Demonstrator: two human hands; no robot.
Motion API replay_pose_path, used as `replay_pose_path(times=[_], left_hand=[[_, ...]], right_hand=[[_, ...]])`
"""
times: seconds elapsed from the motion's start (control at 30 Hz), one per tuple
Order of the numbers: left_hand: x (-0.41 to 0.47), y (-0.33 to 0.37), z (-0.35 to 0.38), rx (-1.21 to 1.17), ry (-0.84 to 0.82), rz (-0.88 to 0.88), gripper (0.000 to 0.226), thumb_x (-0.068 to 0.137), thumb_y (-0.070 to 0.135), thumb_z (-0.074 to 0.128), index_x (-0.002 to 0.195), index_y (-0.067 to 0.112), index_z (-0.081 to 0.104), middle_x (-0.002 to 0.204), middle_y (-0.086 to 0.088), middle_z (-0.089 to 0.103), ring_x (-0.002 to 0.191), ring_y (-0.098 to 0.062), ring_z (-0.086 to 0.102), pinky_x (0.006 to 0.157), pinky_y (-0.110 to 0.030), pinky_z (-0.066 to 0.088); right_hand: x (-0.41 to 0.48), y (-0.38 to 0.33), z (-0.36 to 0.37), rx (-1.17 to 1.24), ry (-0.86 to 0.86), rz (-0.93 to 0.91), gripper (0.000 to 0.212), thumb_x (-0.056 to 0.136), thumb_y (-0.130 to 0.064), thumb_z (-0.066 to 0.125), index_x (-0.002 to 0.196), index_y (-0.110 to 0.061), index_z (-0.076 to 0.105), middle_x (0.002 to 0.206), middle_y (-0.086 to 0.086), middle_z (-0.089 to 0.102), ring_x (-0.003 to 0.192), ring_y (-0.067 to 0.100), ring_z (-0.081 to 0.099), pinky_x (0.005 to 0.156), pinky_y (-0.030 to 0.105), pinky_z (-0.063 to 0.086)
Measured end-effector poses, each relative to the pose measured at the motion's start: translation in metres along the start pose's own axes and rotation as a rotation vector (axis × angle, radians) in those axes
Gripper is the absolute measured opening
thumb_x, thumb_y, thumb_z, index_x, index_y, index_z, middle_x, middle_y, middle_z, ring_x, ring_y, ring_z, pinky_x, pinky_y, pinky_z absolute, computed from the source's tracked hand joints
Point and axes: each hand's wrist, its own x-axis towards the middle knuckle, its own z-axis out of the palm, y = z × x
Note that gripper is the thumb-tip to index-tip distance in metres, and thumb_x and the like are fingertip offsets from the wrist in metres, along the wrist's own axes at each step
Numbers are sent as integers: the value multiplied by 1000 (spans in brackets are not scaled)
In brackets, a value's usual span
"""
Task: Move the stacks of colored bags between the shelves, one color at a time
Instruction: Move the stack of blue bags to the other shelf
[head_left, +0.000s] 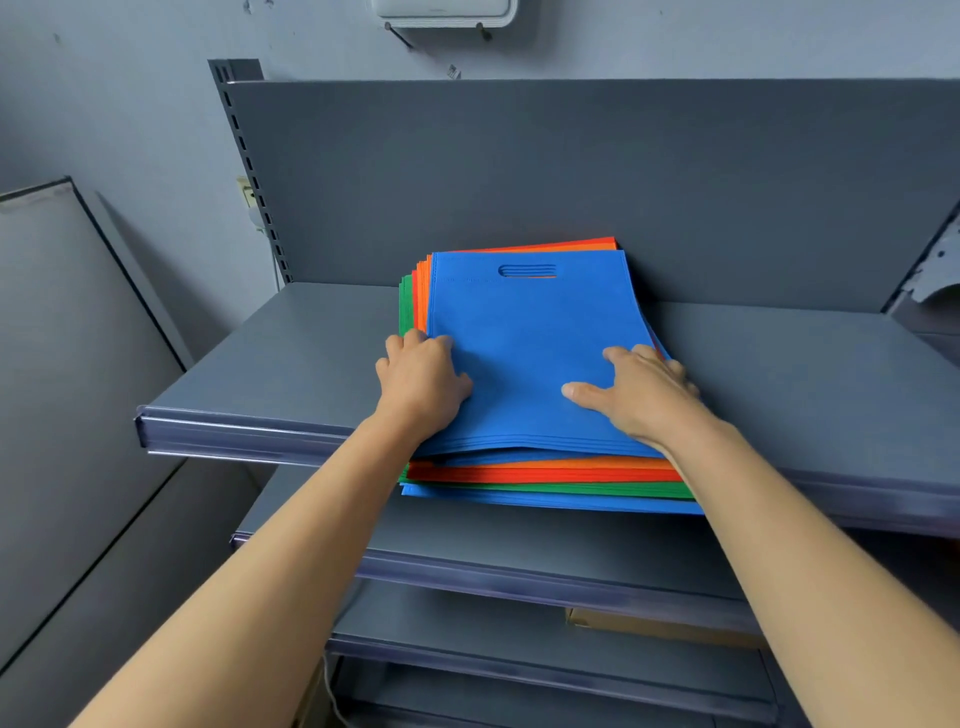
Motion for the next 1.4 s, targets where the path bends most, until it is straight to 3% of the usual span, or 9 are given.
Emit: replay_pose_path(times=[0.1, 0.27, 0.47, 0.63, 0.87, 1.07, 1.4], left_hand=[[1, 0, 3, 2, 8, 59, 41, 91, 19, 52, 130, 10, 49, 136, -12, 41, 125, -31, 33, 101, -39, 29], [3, 3, 5, 0, 3, 146, 32, 86, -2, 46, 116, -3, 57, 128, -15, 48, 118, -33, 42, 93, -37, 38], [4, 9, 3, 122, -44, 208, 39, 87, -6, 37, 122, 0, 53, 148, -10, 34, 126, -33, 42, 99, -38, 39], [8, 10, 5, 88, -129, 93, 34, 86, 0, 36, 116, 3, 50, 118, -15, 44, 111, -36, 45, 94, -43, 40], [17, 16, 2, -7, -170, -58, 45, 87, 8, 46, 131, 12, 43, 131, -15, 40, 124, -33, 31, 103, -42, 32], [19, 18, 8, -113, -92, -173, 38, 83, 14, 50, 120, 15, 45, 123, -14, 44, 119, -32, 32, 96, -39, 34], [18, 10, 8, -293, 7, -196, 40, 80, 15, 58, 120, 16, 54, 124, -13, 44, 121, -30, 32, 97, -39, 35]], right_hand=[[2, 1, 2, -4, 5, -10, 77, 86, -65, 43, 146, -20, 23, 153, 6, 18, 138, 37, 16, 111, 50, 22], [5, 2, 3, -4, -4, -19, 75, 87, -64, 42, 146, -21, 23, 152, 6, 19, 137, 38, 16, 111, 51, 21], [7, 4, 5, 15, 2, -24, 74, 87, -64, 43, 145, -22, 24, 152, 5, 18, 136, 39, 15, 110, 51, 20], [8, 6, 8, 35, 6, -21, 74, 86, -65, 42, 144, -24, 24, 152, 3, 18, 136, 39, 15, 109, 54, 23], [8, 5, 7, 34, -10, -18, 73, 86, -65, 42, 144, -23, 24, 152, 3, 18, 135, 40, 15, 108, 55, 25], [5, 4, 5, 43, -9, -20, 73, 87, -64, 42, 145, -23, 24, 152, 4, 17, 136, 39, 14, 109, 54, 24], [4, 3, 4, 24, -13, -26, 73, 89, -63, 41, 146, -22, 23, 153, 5, 16, 137, 39, 13, 110, 53, 22]])
